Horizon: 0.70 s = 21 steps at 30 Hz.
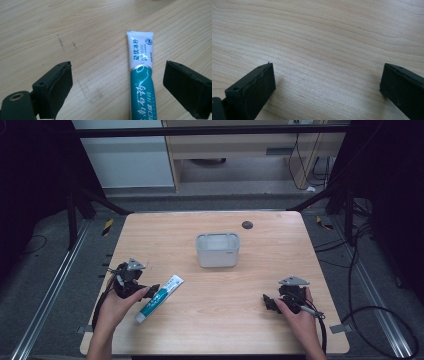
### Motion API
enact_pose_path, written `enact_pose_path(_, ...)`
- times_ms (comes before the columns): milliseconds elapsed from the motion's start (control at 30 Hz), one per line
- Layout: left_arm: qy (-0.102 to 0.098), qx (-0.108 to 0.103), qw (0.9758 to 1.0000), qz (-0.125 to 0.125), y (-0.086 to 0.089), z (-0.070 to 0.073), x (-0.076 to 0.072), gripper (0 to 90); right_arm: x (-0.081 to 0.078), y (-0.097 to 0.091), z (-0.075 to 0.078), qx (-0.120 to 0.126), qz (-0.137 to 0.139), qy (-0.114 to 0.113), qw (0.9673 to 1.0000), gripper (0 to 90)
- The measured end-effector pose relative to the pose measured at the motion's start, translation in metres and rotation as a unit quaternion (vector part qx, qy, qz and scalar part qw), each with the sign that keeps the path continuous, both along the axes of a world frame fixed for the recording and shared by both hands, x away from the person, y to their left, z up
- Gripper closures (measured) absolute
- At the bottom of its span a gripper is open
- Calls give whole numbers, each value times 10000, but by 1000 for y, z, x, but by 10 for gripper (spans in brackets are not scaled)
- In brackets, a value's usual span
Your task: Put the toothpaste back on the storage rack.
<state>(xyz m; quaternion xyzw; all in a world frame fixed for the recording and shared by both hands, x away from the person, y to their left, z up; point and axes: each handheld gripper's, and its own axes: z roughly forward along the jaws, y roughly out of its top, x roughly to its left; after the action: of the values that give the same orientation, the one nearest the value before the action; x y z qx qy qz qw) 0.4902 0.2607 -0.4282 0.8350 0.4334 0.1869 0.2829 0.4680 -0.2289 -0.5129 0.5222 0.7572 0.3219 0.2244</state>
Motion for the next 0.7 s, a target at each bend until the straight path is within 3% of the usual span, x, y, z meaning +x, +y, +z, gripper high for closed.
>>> enact_pose_path(133,28,-6,10000,-58,-6,1,-1,90,0,0,0,-1,0,-1,10000,3)
enact_pose_path(367,133,161,9995,-241,-18,3,-2,88,0,0,0,-6,3,-8,10000,3)
enact_pose_path(500,259,374,9981,-425,-28,2,0,91,0,0,0,-2,1,-2,10000,3)
enact_pose_path(633,313,473,9973,-471,-34,0,0,99,0,0,0,-1,0,0,10000,3)
enact_pose_path(667,351,630,9963,-464,-37,0,2,100,0,0,0,-2,0,-1,10000,3)
enact_pose_path(700,351,630,9963,-464,-37,0,2,104,0,0,0,-1,1,-1,10000,3)
